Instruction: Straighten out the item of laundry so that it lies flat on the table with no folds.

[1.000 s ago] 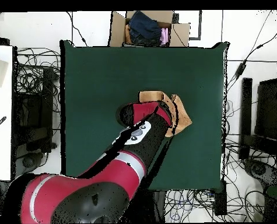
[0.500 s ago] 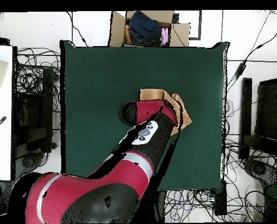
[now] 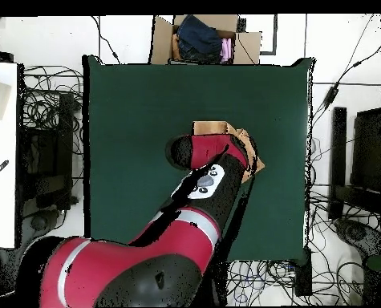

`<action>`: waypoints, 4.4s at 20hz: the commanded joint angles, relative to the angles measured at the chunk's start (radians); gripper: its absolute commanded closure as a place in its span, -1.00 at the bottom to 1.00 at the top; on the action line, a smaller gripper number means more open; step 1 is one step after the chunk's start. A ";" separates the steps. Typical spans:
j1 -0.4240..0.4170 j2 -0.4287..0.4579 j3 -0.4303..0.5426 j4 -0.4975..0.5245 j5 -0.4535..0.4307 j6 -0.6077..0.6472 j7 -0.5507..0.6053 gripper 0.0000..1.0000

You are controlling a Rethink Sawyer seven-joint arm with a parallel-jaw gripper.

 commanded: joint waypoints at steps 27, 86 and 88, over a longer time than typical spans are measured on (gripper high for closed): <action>-0.083 -0.021 0.244 -0.036 -0.006 0.074 0.020 -1.00; -0.072 -0.064 0.229 0.043 -0.115 -0.019 0.056 -1.00; -0.069 -0.072 0.227 0.054 -0.110 -0.014 0.062 -1.00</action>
